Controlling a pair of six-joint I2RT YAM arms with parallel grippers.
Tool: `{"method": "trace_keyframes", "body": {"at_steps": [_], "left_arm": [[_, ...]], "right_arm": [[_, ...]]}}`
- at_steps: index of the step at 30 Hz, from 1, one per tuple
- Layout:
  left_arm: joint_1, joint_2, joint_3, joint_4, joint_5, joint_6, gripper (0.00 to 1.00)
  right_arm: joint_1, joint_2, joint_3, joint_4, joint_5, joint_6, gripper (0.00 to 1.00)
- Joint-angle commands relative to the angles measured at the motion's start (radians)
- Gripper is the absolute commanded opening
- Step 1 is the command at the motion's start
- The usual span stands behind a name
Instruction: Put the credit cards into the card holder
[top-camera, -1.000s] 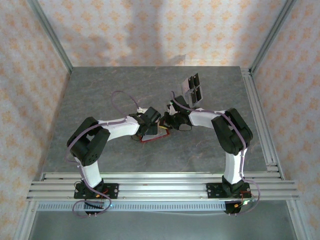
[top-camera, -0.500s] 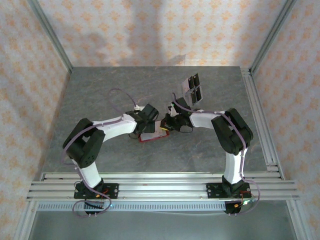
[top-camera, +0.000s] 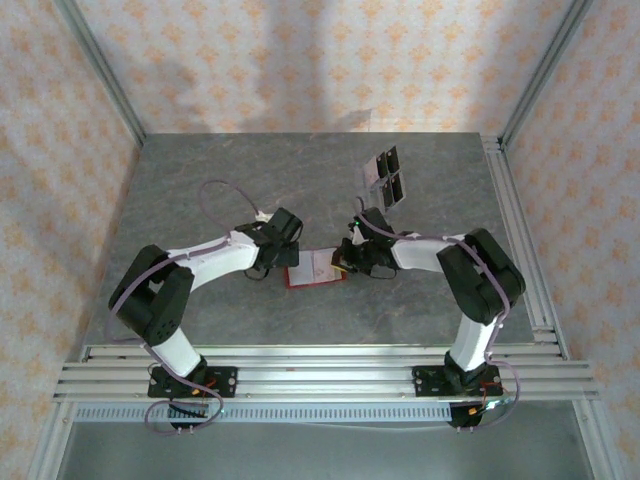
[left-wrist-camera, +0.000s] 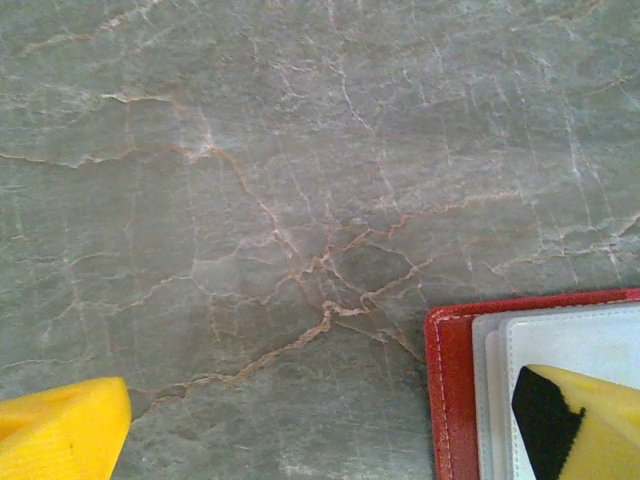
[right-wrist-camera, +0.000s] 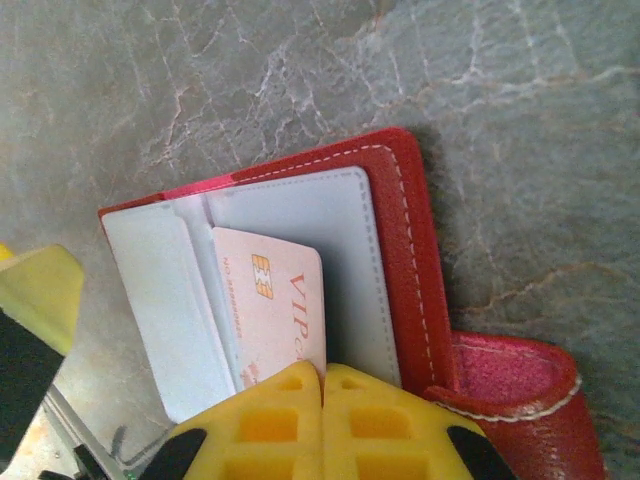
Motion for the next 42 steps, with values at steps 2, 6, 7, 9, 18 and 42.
{"method": "trace_keyframes", "body": {"at_steps": [2,6,7,9,18,42], "left_arm": [[-0.008,-0.05,-0.047,0.052,0.048,0.02,1.0],[-0.032,-0.062,-0.072,0.079,0.063,0.019,1.0],[-0.037,-0.062,-0.076,0.083,0.063,0.016,1.0],[-0.046,-0.061,-0.08,0.087,0.059,0.01,1.0],[-0.052,-0.034,-0.095,0.094,0.015,-0.006,1.0],[-0.053,0.03,-0.141,0.129,-0.048,-0.024,1.0]], "right_arm": [[-0.004,-0.054,-0.03,0.041,0.029,0.054,0.0],[-0.005,-0.089,-0.025,0.056,0.019,0.066,0.0],[-0.005,-0.098,-0.021,0.056,0.017,0.068,0.0],[-0.004,-0.11,-0.013,0.054,0.017,0.069,0.0],[-0.005,-0.123,0.013,0.043,0.013,0.063,0.0],[-0.002,-0.142,-0.113,0.215,0.078,0.132,0.0]]}}
